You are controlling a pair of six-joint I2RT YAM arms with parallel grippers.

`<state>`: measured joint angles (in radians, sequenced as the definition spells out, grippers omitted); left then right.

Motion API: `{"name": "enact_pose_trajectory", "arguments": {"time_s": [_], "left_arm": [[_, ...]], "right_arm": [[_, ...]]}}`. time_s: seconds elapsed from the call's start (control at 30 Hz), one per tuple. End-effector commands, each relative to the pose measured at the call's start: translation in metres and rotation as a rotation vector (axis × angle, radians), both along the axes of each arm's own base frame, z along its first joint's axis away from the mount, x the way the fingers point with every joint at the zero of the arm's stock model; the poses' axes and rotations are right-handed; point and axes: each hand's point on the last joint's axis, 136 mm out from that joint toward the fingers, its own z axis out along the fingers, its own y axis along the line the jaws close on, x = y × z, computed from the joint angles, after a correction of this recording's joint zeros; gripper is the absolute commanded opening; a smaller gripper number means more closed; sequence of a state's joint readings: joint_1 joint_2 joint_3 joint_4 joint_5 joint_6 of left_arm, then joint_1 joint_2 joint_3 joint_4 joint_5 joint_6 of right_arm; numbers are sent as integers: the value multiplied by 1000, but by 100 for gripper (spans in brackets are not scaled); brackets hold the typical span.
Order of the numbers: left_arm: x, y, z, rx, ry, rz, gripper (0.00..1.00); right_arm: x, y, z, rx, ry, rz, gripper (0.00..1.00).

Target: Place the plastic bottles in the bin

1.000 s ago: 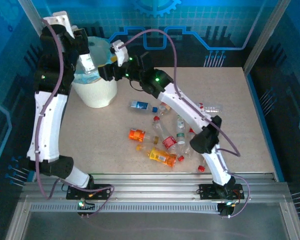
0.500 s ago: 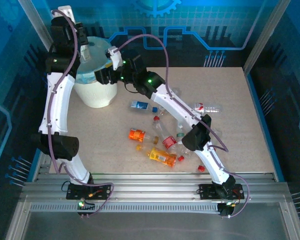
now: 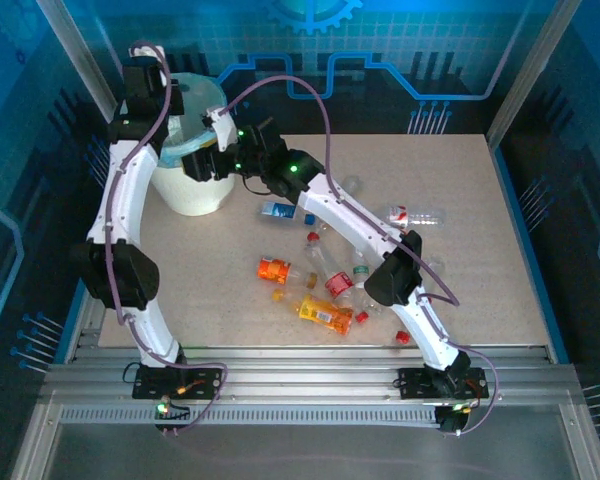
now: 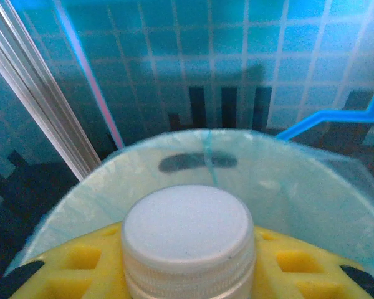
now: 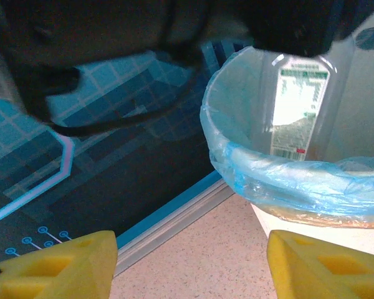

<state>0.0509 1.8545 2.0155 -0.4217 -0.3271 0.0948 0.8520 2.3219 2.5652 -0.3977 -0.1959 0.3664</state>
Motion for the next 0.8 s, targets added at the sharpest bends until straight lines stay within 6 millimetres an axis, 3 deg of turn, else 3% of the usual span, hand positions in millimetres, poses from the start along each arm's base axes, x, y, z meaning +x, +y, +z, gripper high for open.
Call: {"name": "enact_pose_trajectory", "arguments": {"time_s": [0.0, 0.2, 0.23, 0.3, 0.33, 0.53, 0.67, 0.77], "left_arm": [[8, 4, -23, -46, 36, -11, 1], [10, 11, -46, -73, 79, 3, 14], [9, 11, -47, -77, 81, 2, 17], [9, 9, -51, -84, 91, -2, 34], [9, 9, -52, -86, 95, -3, 35], [6, 9, -49, -91, 92, -3, 42], [4, 10, -43, -89, 77, 5, 61], [3, 11, -39, -88, 68, 8, 61]], "right_arm": [[-17, -10, 36, 34, -36, 14, 66], [-19, -14, 33, 18, -34, 6, 66], [-19, -14, 32, 18, -33, 5, 66], [-19, -15, 32, 17, -33, 1, 66], [-19, -15, 31, 16, -30, 0, 66], [-20, -16, 29, 13, -22, -1, 66], [-20, -18, 29, 11, -26, -7, 66], [-20, -19, 32, 13, -35, -10, 66]]}}
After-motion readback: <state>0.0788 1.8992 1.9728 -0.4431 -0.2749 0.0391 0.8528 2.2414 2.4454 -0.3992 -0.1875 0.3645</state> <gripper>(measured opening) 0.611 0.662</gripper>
